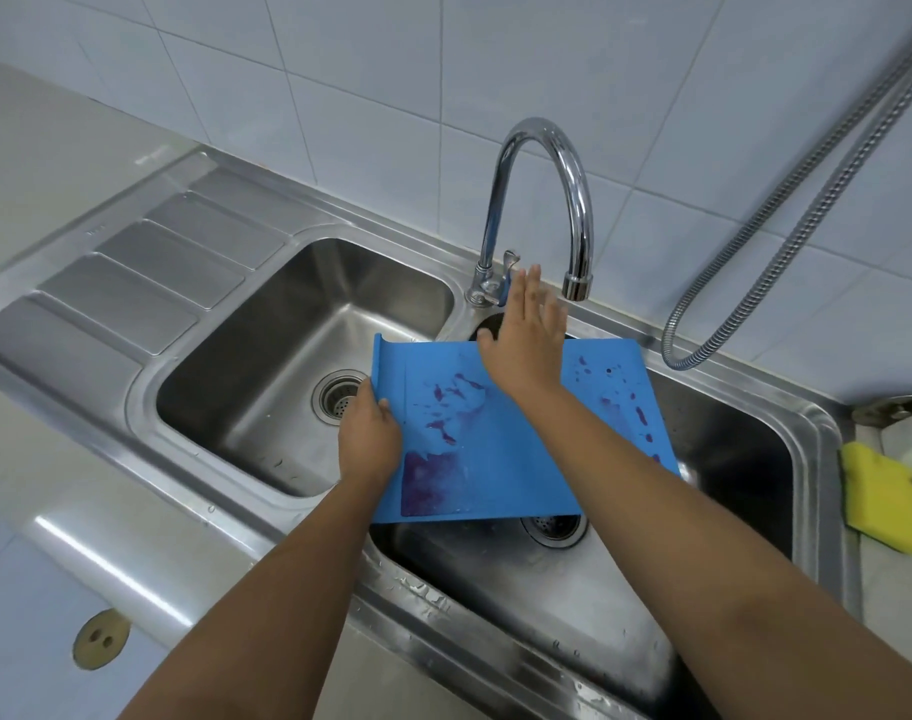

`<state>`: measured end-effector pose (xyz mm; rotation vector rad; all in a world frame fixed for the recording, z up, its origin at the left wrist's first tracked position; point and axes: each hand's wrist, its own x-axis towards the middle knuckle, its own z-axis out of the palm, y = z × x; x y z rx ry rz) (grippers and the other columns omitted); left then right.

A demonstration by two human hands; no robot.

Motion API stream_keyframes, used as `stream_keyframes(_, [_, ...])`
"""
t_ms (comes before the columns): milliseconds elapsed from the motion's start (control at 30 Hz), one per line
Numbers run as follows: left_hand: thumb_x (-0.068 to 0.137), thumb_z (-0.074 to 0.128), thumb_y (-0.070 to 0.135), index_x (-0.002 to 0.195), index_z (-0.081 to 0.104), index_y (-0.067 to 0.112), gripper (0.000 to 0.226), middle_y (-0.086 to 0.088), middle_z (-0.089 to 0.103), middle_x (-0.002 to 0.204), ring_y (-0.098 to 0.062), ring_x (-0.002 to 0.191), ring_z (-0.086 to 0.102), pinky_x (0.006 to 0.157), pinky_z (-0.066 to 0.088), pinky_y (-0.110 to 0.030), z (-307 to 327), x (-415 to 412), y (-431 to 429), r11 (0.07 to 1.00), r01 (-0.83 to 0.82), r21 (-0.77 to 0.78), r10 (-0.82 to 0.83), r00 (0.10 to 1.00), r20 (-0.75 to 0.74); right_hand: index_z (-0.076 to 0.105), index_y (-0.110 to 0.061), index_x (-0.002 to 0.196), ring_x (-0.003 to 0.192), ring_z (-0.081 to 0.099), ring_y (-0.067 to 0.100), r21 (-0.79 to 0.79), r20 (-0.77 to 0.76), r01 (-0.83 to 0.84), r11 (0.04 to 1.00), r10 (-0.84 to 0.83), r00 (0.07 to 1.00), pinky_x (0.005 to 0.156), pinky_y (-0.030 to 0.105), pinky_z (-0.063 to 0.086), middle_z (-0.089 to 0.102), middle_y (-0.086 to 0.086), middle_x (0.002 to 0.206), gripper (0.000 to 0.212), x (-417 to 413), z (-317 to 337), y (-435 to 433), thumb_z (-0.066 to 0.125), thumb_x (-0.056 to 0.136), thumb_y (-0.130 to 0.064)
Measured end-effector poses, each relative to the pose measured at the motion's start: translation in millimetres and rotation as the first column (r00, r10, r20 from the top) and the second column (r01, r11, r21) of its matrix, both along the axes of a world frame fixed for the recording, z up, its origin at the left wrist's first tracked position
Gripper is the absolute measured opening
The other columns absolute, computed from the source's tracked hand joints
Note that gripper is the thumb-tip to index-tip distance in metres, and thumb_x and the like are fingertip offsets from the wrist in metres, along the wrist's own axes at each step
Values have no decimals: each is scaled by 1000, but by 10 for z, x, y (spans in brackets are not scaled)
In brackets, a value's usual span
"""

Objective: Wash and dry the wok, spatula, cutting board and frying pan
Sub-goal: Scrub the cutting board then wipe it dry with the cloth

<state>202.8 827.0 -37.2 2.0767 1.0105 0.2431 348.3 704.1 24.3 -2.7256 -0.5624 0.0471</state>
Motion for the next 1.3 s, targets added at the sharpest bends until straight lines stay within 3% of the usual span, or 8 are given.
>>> stream_keyframes(133, [100, 37, 19, 118, 50, 15, 22, -4, 59, 100, -23, 90, 58, 75, 45, -39, -4, -5, 7, 1000, 12, -5, -12, 1000, 13, 23, -13, 153, 145, 18, 31, 117, -68, 272, 955, -266, 962, 119, 45, 13, 15, 6, 163, 63, -195, -258, -770, 45, 99, -37])
stream_keyframes(267, [101, 36, 18, 115, 49, 14, 20, -4, 58, 97, -23, 87, 57, 73, 45, -39, 2, -13, -3, 1000, 26, 15, -26, 1000, 14, 43, -8, 140, 130, 42, 37, 51, -311, 566, 823, -525, 792, 106, 45, 33, 45, 15, 145, 57, -171, -429, -1560, 35, 100, -47])
stream_keyframes(500, [99, 38, 11, 107, 51, 8, 16, -7, 56, 96, -22, 86, 52, 71, 38, -36, 66, -18, -43, 999, 27, 44, -29, 999, 43, 58, -13, 108, 99, 54, 25, 200, -708, 757, 621, -443, 550, 88, 37, 38, 58, 8, 110, 53, -158, -342, -1952, 36, 98, -60])
stream_keyframes(833, [101, 37, 16, 112, 50, 8, 19, -10, 58, 97, -22, 84, 50, 73, 36, -35, 182, 173, -659, 990, 135, 42, -137, 990, 38, 55, -9, 111, 81, 51, 17, 248, -720, 813, 527, -462, 518, 86, 37, 32, 55, 5, 103, 54, -336, -230, -2693, 35, 99, -58])
stream_keyframes(1000, [103, 34, 18, 115, 50, 10, 21, -5, 57, 95, -20, 82, 55, 63, 37, -30, 134, 215, -976, 989, 148, -31, -148, 989, -2, 62, -10, 103, 92, 52, 24, 204, -644, 748, 632, -489, 588, 82, 35, 34, 57, 6, 100, 51, -314, -127, -3027, 38, 99, -55])
stream_keyframes(1100, [102, 33, 19, 114, 49, 11, 21, -7, 57, 97, -21, 81, 54, 67, 38, -35, 79, 217, -1090, 990, 138, -42, -140, 990, -31, 68, -6, 83, 90, 59, 35, 202, -355, 675, 710, -589, 726, 70, 38, 41, 63, 13, 85, 37, -243, -147, -3231, 47, 98, -33])
stream_keyframes(1200, [102, 34, 19, 113, 48, 12, 19, -9, 58, 98, -25, 85, 56, 70, 41, -38, 31, 211, -1126, 992, 122, -33, -123, 992, -18, 66, -9, 107, 108, 52, 39, 77, -17, 717, 693, -718, 695, 81, 43, 44, 60, 17, 112, 26, -144, -156, -3403, 53, 91, -23])
stream_keyframes(1300, [101, 34, 18, 113, 48, 12, 19, -10, 58, 96, -25, 84, 57, 70, 41, -38, 37, 211, -1132, 992, 125, -32, -125, 992, -6, 58, -10, 120, 113, 48, 39, -7, 125, 739, 673, -733, 669, 88, 48, 42, 52, 18, 125, 33, -102, -207, -3470, 60, 88, -16])
